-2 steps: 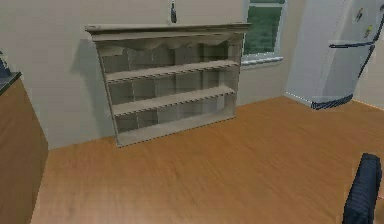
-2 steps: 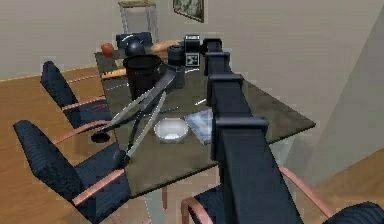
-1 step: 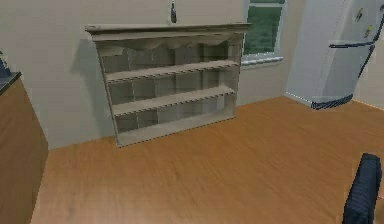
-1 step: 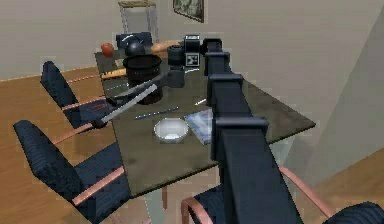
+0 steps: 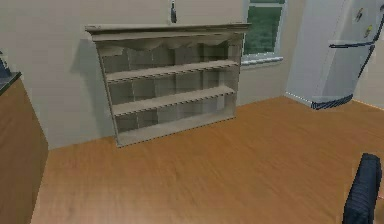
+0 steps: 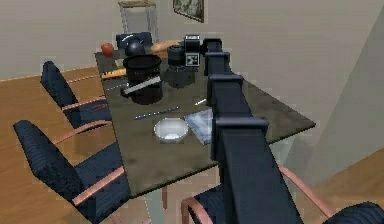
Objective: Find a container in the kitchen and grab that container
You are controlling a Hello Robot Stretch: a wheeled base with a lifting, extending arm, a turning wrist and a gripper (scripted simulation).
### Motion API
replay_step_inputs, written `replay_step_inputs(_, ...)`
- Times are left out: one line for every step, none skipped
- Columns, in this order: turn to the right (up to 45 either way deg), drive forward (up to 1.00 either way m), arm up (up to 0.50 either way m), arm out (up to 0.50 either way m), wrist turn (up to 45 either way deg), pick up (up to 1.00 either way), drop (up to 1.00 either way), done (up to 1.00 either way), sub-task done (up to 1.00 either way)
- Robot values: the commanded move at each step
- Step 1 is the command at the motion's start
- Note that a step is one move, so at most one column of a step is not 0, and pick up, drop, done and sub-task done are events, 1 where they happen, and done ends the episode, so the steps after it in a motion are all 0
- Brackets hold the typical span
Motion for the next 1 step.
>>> replay_step_inputs(0.0,0.0,0.0,0.0,27.0,0.0,0.0,0.0,0.0)
